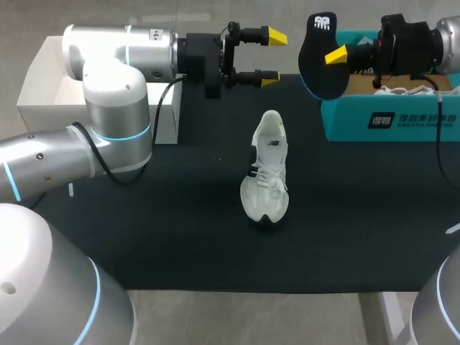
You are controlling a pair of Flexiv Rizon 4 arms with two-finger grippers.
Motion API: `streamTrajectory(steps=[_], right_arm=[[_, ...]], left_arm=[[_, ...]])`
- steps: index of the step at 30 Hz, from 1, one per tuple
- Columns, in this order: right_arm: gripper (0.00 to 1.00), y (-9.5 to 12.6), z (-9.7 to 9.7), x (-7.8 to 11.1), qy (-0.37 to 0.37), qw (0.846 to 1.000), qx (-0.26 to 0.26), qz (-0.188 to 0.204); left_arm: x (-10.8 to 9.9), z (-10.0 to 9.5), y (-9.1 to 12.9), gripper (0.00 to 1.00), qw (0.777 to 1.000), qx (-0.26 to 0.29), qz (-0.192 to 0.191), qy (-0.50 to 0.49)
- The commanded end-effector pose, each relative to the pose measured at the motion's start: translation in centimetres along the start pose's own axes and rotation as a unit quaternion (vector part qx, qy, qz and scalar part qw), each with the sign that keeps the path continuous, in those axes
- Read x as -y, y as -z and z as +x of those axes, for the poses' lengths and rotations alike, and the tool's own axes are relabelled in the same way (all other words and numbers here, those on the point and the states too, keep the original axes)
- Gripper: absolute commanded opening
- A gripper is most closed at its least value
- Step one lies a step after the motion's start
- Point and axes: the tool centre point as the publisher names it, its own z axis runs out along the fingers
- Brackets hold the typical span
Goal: Take the shoe out of the shoebox, open the shoe tongue, remove and reinsert the insole, then place the shoe into the shoebox
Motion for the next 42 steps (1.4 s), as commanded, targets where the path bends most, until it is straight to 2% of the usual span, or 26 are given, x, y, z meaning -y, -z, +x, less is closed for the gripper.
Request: streamTrajectory(steps=[1, 8, 15, 24, 31, 34, 37, 42], right_arm=[[0.00, 0.1, 0.1, 0.1, 0.000, 1.000, 0.002, -0.003], [0.00, 0.2, 0.2, 0.2, 0.002, 1.000, 0.000, -0.007], [0.00, 0.1, 0.2, 0.2, 0.006, 1.000, -0.002, -0.007], [0.00, 0.4, 0.3, 0.2, 0.010, 1.000, 0.000, -0.007], [0.00, 0.3, 0.2, -0.1, 0.009, 1.000, 0.003, -0.002], [0.00, 0.3, 0.2, -0.1, 0.009, 1.000, 0.004, 0.000], [0.00, 0.2, 0.2, -0.1, 0.008, 1.000, 0.006, 0.001], [0.00, -0.2, 0.6, -0.4, 0.038, 0.999, 0.003, 0.009]], left_arm=[[-0.2, -0.2, 0.9, 1.00, 1.000, -0.007, 0.003, 0.000], [-0.2, 0.0, 1.3, 1.00, 1.000, -0.009, 0.004, 0.003], [-0.2, 0.6, 3.2, 1.00, 0.999, -0.038, 0.035, 0.013], [-0.1, 1.3, 8.2, 1.00, 0.990, -0.129, 0.052, 0.017], [1.3, 2.0, 12.4, 1.00, 0.980, -0.172, 0.083, 0.053], [2.4, 2.3, 14.9, 1.00, 0.977, -0.192, 0.066, 0.070], [3.7, 3.3, 17.7, 1.00, 0.970, -0.216, 0.033, 0.103], [5.3, 4.7, 21.1, 1.00, 0.966, -0.224, 0.009, 0.127]])
